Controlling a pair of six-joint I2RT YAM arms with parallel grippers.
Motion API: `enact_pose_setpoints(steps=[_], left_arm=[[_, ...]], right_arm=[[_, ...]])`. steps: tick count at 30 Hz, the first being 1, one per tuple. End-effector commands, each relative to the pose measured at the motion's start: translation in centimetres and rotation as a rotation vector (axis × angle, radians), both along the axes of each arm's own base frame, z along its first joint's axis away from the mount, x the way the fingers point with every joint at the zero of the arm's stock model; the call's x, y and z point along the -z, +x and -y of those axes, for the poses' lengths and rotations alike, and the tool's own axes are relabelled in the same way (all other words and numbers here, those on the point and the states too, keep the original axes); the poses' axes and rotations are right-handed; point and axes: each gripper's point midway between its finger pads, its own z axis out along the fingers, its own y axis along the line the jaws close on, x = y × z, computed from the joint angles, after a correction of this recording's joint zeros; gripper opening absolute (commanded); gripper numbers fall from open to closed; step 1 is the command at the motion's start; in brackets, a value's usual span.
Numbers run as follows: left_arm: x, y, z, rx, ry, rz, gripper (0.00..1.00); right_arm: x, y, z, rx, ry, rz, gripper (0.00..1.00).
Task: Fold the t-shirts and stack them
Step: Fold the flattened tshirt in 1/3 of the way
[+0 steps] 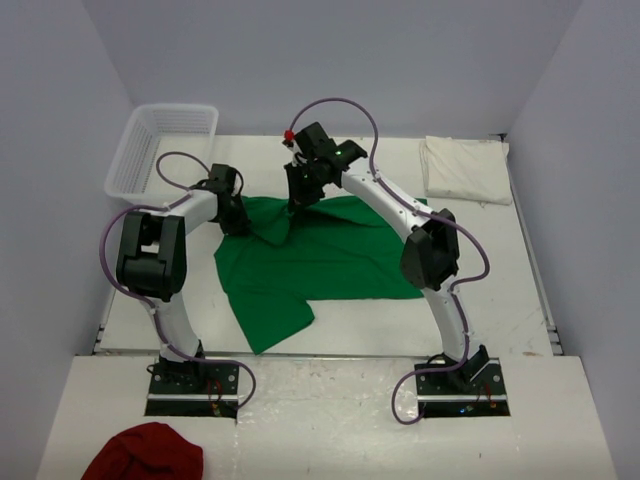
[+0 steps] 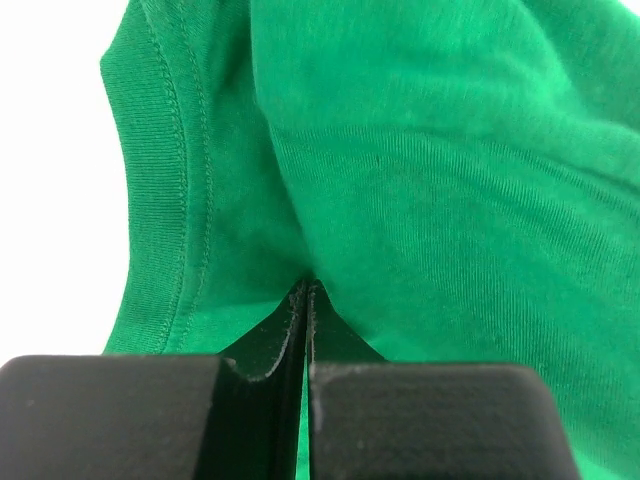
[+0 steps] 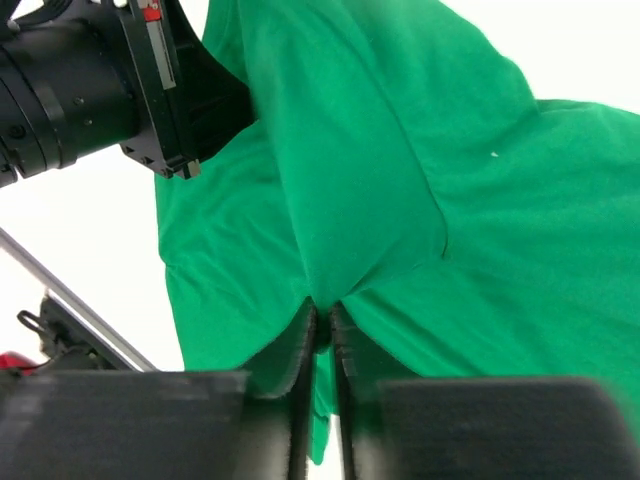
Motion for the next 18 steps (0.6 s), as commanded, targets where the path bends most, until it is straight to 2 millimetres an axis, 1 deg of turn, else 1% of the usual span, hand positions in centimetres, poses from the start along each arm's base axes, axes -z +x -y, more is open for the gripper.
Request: enact_pose_setpoints(steps=[1,2,3,4,5,6,7,8,10,11,12,13,14,15,16,17,18], left_arm=[[-1.2,1.4,-0.5,-0.001,0.018,0.049,0.00],[-1.3,1.3,-0.5,0.000,0.016,0.049,0.00],[-1.3,1.4,-0.5,-0.001,0.017,0.050,0.00],[-1.4,1.3,-0.5,-0.002,0.020,0.052,0.00],[-1.6,1.3,-0.6,-0.004,0.022,0.057,0.00],[-1.9,1.2,-0.6,-0.004,0.025,0.062,0.00],[-2.1,1.0,-0.7,-0.009,0.037,0.067,0.00],[-3.1,1.1,-0.9,-0.014,0.045,0.092,0.00],[-4.2,1.0,-1.2,-0.022,0.080,0.119,0.00],[-5.4,1.0,-1.0,-0.021,0.083,0.147,0.00],[-5.9,0.7,-0.3,0.002,0.079,0.159,0.00],[-6.3,0.4,0.6,0.037,0.069,0.166,0.00],[-7.0,0.2,1.3,0.060,0.057,0.179,0.00],[-7.1,-0.4,2.7,0.099,0.045,0.177,0.00],[-7.2,-0.9,4.0,0.147,0.007,0.171,0.00],[-7.3,-1.4,5.4,0.186,-0.014,0.170,0.00],[-7.4,-1.6,6.1,0.193,-0.031,0.172,0.03]], right_arm=[[-2.2,-0.3,0.3,-0.026,0.039,-0.003,0.18],[-1.5,-0.5,0.4,-0.025,0.024,-0.019,0.27],[-0.1,-0.9,1.0,-0.019,-0.006,-0.046,0.33],[0.6,-1.2,1.2,-0.015,-0.023,-0.051,0.38],[3.5,-2.2,2.6,0.000,-0.085,-0.095,0.39],[2.2,-1.9,2.2,0.009,-0.043,-0.035,0.39],[2.3,-2.1,2.4,0.015,-0.039,-0.030,0.41],[2.6,-2.5,2.5,0.012,-0.031,-0.039,0.44],[2.6,-3.2,2.8,0.009,-0.031,-0.044,0.48],[2.6,-3.4,2.8,0.008,-0.033,-0.037,0.49],[2.6,-3.5,2.9,0.010,-0.044,-0.030,0.50],[1.9,-3.3,3.2,0.019,-0.043,-0.009,0.50],[1.5,-3.4,3.2,0.026,-0.042,0.001,0.50],[1.4,-3.3,3.3,0.029,-0.041,0.010,0.50],[0.5,-3.4,3.5,0.035,-0.035,0.026,0.50],[0.2,-3.5,3.7,0.043,-0.036,0.030,0.50],[-0.1,-3.5,3.9,0.047,-0.036,0.045,0.50]])
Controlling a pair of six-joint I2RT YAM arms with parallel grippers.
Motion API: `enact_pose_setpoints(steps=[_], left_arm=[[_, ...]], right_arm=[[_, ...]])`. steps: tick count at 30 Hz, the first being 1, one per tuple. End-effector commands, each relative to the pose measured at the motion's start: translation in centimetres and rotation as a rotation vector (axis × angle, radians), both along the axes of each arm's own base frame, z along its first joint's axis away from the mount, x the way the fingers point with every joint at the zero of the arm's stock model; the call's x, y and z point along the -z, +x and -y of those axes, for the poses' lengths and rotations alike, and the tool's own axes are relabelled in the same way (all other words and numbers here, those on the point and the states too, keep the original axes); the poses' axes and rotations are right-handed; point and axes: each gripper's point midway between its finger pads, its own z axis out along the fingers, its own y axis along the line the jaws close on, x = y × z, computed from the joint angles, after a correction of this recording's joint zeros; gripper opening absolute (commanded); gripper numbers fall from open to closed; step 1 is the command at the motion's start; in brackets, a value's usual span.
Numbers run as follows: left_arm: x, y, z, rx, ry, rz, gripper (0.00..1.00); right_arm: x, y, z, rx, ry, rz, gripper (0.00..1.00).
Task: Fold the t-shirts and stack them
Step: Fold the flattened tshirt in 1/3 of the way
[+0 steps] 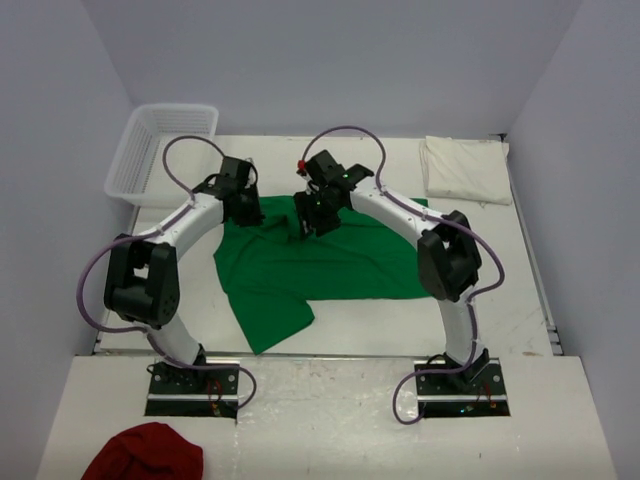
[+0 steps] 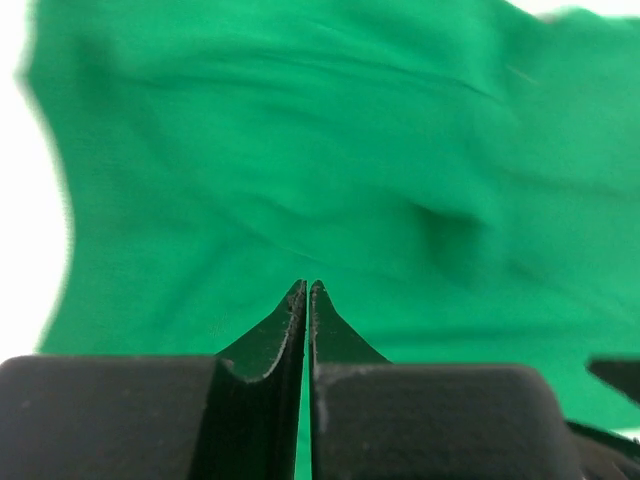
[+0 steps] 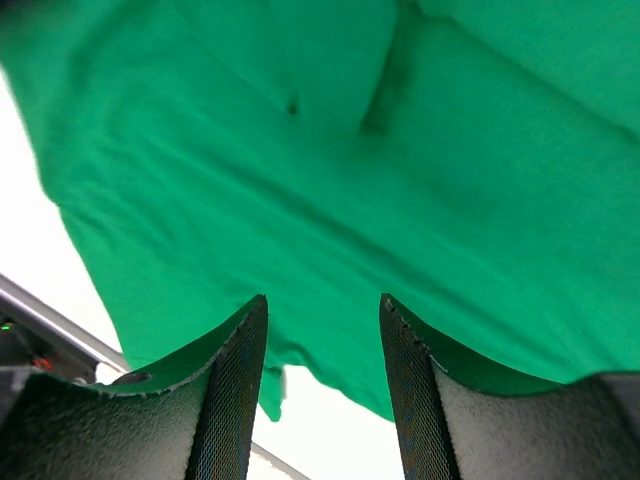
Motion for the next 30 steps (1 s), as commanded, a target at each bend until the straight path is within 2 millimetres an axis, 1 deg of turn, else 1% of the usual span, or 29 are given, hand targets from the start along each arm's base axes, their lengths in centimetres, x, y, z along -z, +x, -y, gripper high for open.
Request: enact_pose_setpoints(steps=[1,2,4,5,6,7,8,9,10,11,12,13,14,15,16,17,18,19,21,23,25,26,30], left_arm=[[-0.8,-1.6,3.7,0.127,-0.064,0.004,0.05],[-0.7,-1.8,4.4,0.138,-0.069,0.004,0.07],[-0.2,-1.7,4.8,0.139,-0.064,0.001,0.09],[-0.1,-1.8,5.3,0.149,-0.053,0.001,0.09],[0.2,-1.6,5.3,0.144,-0.033,0.002,0.10],[0.5,-1.6,5.7,0.150,-0.013,0.003,0.09],[0.8,-1.8,6.0,0.160,-0.011,-0.005,0.09],[0.9,-1.7,6.2,0.160,0.003,0.000,0.09],[1.4,-1.8,6.4,0.163,0.034,-0.001,0.09],[1.6,-1.8,6.6,0.166,0.045,-0.001,0.08],[1.8,-1.7,6.6,0.160,0.060,0.002,0.08],[2.4,-1.7,6.8,0.161,0.072,-0.008,0.08],[2.6,-1.8,7.3,0.172,0.080,-0.007,0.08],[2.8,-1.5,7.4,0.170,0.094,-0.005,0.08],[3.6,-1.6,7.6,0.174,0.107,-0.022,0.08],[3.9,-1.6,7.9,0.183,0.112,-0.027,0.09],[4.0,-1.2,8.2,0.182,0.118,-0.022,0.09],[4.6,-1.2,8.3,0.183,0.127,-0.035,0.10],[4.9,-0.9,8.5,0.180,0.145,-0.036,0.14],[4.9,-0.8,8.7,0.176,0.157,-0.035,0.18],[4.7,-0.6,8.7,0.169,0.162,-0.028,0.18],[4.7,-0.6,8.7,0.168,0.164,-0.027,0.18],[4.4,-0.6,8.7,0.162,0.167,-0.026,0.21]], right_arm=[[-7.6,1.1,-0.3,0.031,0.105,0.187,0.50],[-7.8,0.9,0.3,0.045,0.094,0.196,0.50],[-9.1,0.9,1.1,0.070,0.089,0.235,0.50],[-10.5,0.4,2.0,0.085,0.096,0.263,0.50],[-11.2,0.2,2.6,0.097,0.089,0.280,0.50],[-12.6,-0.3,3.8,0.114,0.080,0.311,0.50],[-13.5,-0.3,4.5,0.131,0.075,0.340,0.50],[-14.2,-0.8,5.2,0.139,0.072,0.351,0.50],[-14.6,-1.0,6.1,0.154,0.057,0.374,0.50],[-16.7,-1.5,7.1,0.169,0.083,0.415,0.50],[-17.3,-1.9,7.7,0.178,0.091,0.429,0.50],[-18.0,-2.2,8.3,0.185,0.099,0.442,0.50],[-19.1,-2.9,9.5,0.200,0.108,0.456,0.50],[-19.5,-3.1,10.0,0.208,0.113,0.466,0.50],[-19.9,-3.4,10.6,0.215,0.114,0.472,0.50],[-20.0,-3.7,11.3,0.224,0.112,0.474,0.50],[-20.9,-4.1,11.9,0.232,0.128,0.494,0.50],[-20.7,-4.4,12.3,0.232,0.124,0.493,0.50],[-21.2,-4.7,13.1,0.241,0.135,0.502,0.50],[-20.4,-5.0,13.7,0.248,0.122,0.487,0.50],[-20.1,-5.3,14.1,0.248,0.122,0.484,0.50],[-19.5,-5.3,14.4,0.255,0.113,0.475,0.50],[-18.3,-5.5,14.3,0.246,0.111,0.449,0.50]])
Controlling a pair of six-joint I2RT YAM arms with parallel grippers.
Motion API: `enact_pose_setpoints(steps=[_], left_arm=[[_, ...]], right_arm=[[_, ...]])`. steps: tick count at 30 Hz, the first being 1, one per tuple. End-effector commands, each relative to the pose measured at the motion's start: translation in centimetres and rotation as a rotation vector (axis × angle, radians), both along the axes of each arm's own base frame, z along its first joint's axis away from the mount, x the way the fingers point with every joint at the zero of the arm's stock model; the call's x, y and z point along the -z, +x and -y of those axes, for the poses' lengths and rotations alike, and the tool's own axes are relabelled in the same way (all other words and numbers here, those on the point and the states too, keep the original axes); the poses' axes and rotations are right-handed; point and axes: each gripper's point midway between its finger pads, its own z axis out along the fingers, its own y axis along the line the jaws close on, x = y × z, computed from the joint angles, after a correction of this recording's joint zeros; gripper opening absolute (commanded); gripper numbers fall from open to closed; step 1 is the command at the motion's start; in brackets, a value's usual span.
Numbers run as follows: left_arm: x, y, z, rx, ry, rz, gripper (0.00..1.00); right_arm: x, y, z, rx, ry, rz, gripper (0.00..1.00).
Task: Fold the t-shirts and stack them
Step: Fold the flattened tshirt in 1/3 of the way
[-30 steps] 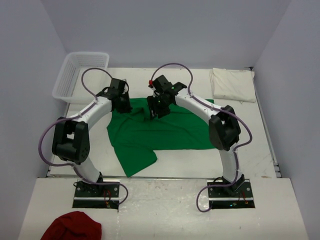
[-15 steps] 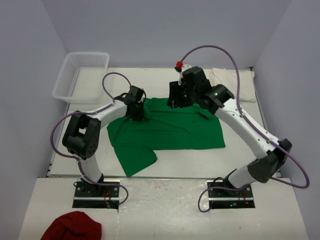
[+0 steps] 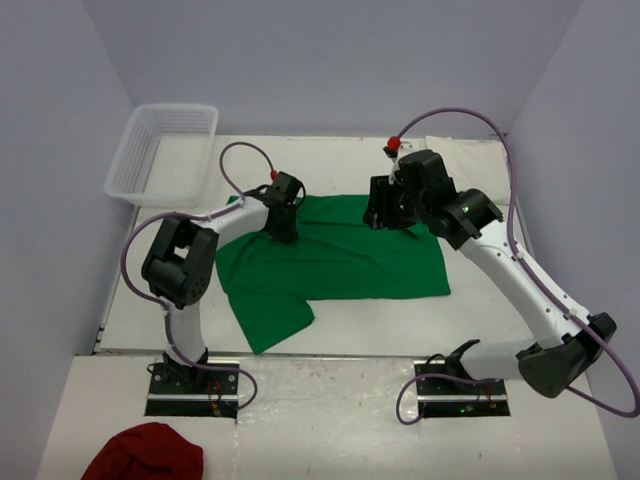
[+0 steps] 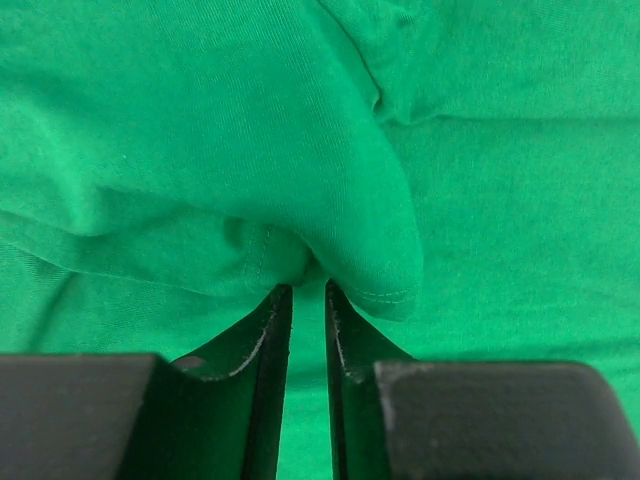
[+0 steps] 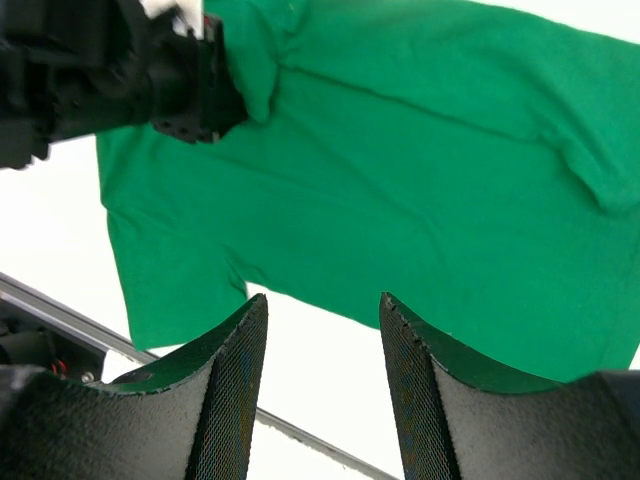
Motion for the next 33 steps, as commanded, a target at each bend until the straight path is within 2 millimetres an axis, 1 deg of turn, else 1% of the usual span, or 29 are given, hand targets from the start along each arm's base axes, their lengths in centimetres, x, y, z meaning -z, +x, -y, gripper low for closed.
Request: enact_pose_setpoints(steps=[1,2,5,8,9,11,12,13,14,18,20,22,23,25,26,27,28,29,31,32,33], left_arm=[[-1.2,1.2,0.3,-0.028,0.007,0.048,0.22],[-1.3,1.2,0.2,-0.032,0.012,0.052,0.25],[-1.7,1.3,0.1,-0.038,0.022,0.062,0.27],[-1.4,1.5,0.0,-0.041,0.037,0.057,0.29],[-1.0,1.5,0.0,-0.042,0.043,0.050,0.29],[-0.9,1.7,0.0,-0.043,0.047,0.049,0.26],[-0.5,1.7,-0.1,-0.046,0.053,0.044,0.22],[-0.4,1.7,-0.1,-0.048,0.055,0.043,0.15],[-0.3,1.8,-0.2,-0.050,0.059,0.044,0.12],[0.1,1.9,-0.5,-0.053,0.080,0.043,0.08],[0.2,1.8,-0.5,-0.052,0.080,0.039,0.04],[-0.1,1.5,-0.5,-0.057,0.073,0.042,0.00],[-1.1,1.5,-0.5,-0.062,0.067,0.066,0.00],[-2.0,1.0,-0.6,-0.062,0.074,0.081,0.00],[-3.1,0.7,-0.8,-0.071,0.071,0.102,0.00],[-3.6,0.5,-0.9,-0.074,0.070,0.110,0.00],[-4.0,0.1,-1.2,-0.076,0.077,0.108,0.00],[-5.0,-0.1,-1.5,-0.087,0.078,0.125,0.00],[-5.6,-0.9,-2.3,-0.094,0.096,0.121,0.00],[-6.6,-1.2,-2.6,-0.104,0.093,0.142,0.00],[-7.0,-1.4,-2.9,-0.108,0.096,0.146,0.00]], right_arm=[[0.4,-0.2,0.3,-0.002,-0.001,-0.005,0.50],[0.3,-0.2,0.4,0.001,0.001,-0.002,0.50],[-0.1,-0.1,0.4,0.003,0.009,0.011,0.50],[-0.8,-0.5,0.0,-0.020,0.037,0.015,0.50],[-0.9,-0.6,-0.1,-0.023,0.042,0.017,0.50],[-0.9,-0.6,0.1,-0.016,0.042,0.019,0.50],[-0.8,-0.6,0.1,-0.017,0.041,0.016,0.50],[-0.6,-0.7,0.1,-0.017,0.040,0.012,0.50],[-0.5,-0.8,0.0,-0.021,0.040,0.009,0.50],[-0.5,-1.0,0.1,-0.025,0.051,0.010,0.50],[-0.4,-1.0,0.0,-0.025,0.049,0.009,0.50],[-0.2,-0.9,0.0,-0.024,0.046,0.003,0.50],[-0.1,-0.9,-0.1,-0.028,0.047,0.001,0.50],[0.3,-0.9,-0.2,-0.030,0.046,-0.006,0.50],[0.3,-0.9,-0.3,-0.031,0.047,-0.007,0.50],[0.5,-0.9,-0.3,-0.033,0.048,-0.009,0.50],[0.5,-0.9,-0.3,-0.034,0.049,-0.011,0.50],[0.4,-0.9,-0.4,-0.035,0.054,-0.009,0.50],[0.3,-1.0,-0.4,-0.038,0.059,-0.005,0.50],[0.2,-1.1,-0.4,-0.040,0.061,-0.003,0.50],[0.1,-1.2,-0.3,-0.042,0.061,-0.001,0.50]])
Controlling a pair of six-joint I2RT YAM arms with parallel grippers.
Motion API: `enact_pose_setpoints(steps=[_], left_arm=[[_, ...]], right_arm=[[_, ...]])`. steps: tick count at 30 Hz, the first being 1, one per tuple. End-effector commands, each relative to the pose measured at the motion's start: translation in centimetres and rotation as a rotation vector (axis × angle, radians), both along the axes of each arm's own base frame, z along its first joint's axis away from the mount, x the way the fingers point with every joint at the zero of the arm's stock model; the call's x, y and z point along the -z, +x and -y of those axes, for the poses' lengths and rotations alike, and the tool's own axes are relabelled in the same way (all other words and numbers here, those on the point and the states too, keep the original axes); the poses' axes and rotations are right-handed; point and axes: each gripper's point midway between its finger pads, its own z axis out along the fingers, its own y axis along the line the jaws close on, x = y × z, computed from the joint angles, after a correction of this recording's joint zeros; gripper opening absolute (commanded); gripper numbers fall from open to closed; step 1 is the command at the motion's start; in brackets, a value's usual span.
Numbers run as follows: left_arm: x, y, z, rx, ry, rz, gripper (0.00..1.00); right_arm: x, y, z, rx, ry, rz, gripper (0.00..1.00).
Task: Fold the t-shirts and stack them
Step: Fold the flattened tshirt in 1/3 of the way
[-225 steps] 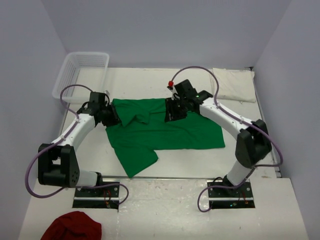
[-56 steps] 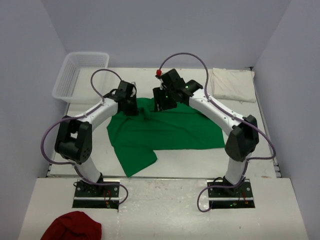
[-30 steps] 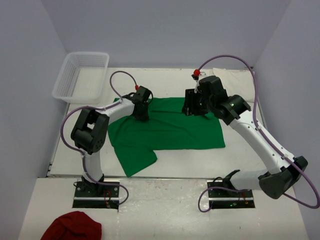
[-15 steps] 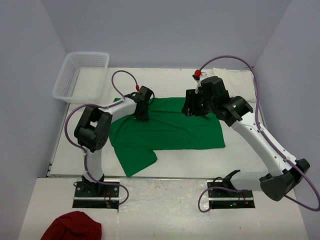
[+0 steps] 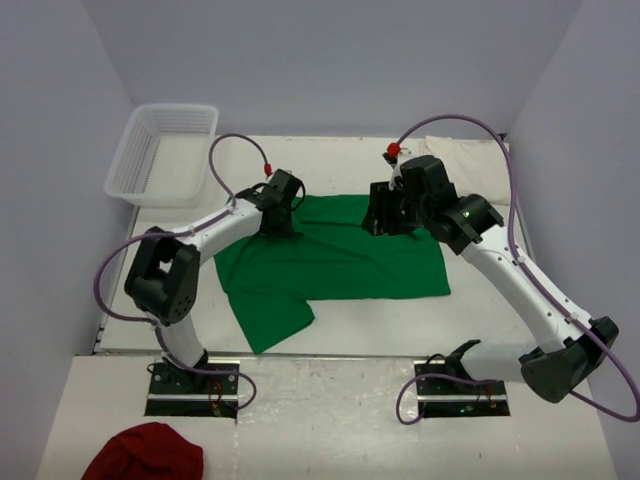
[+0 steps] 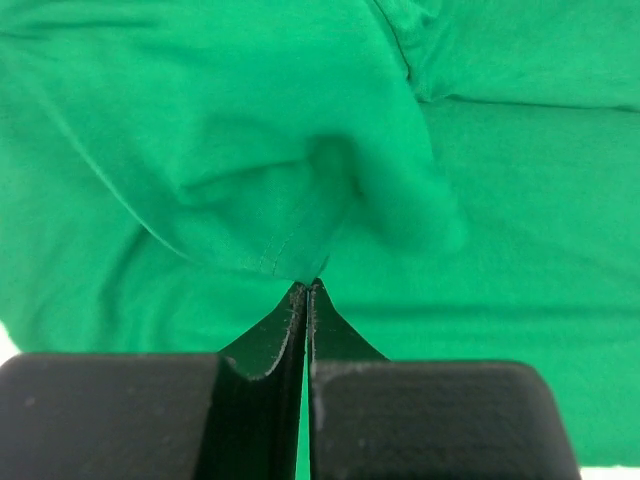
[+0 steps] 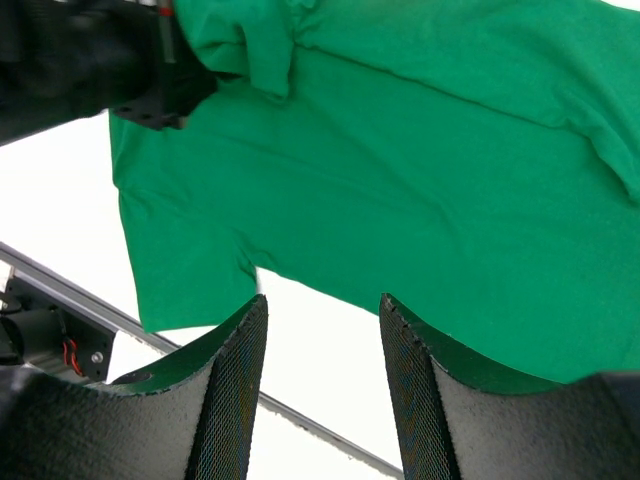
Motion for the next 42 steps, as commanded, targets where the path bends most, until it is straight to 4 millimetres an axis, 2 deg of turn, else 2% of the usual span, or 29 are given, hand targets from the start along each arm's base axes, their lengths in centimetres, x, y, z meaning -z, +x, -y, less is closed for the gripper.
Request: enact_pose_setpoints(steps=[1,5,14,17,18,19,23,27,33,42], left_arm=[[-3.6,-0.8,-1.7,-0.058,0.016,0.076,0.00],[-4.5,-1.9,-3.3,-0.094,0.051,0.082,0.00],[-2.9,-4.4,-5.9,-0.161,0.132,0.033,0.00],[-2.8,-4.5,-5.1,-0.116,0.082,0.038,0.00],[-2.7,-4.4,-4.8,-0.109,0.067,0.049,0.15],[-2.7,-4.3,-4.9,-0.115,0.074,0.056,0.23],[-1.4,-3.9,-5.0,-0.114,0.099,0.043,0.31],[-0.9,-3.1,-4.2,-0.102,0.079,0.046,0.31],[1.1,-2.3,-2.4,-0.058,0.038,0.001,0.31],[2.1,-1.3,-2.0,-0.046,0.041,-0.009,0.31]], right_arm=[[-1.4,0.0,-0.1,-0.005,0.044,0.043,0.50],[-1.6,-0.3,0.3,-0.004,0.035,0.053,0.50],[-2.7,-0.8,1.2,-0.005,0.035,0.080,0.50],[-2.6,-0.9,1.5,-0.004,0.032,0.082,0.50],[-2.4,-1.0,1.5,-0.007,0.032,0.074,0.50],[-2.4,-1.0,1.5,-0.006,0.033,0.074,0.50],[-1.8,-1.2,1.7,-0.007,0.028,0.068,0.50],[-1.7,-1.2,2.1,0.008,0.025,0.066,0.50],[-1.7,-1.3,2.8,0.024,0.027,0.072,0.50],[-1.1,-1.5,3.1,0.029,0.026,0.060,0.50]])
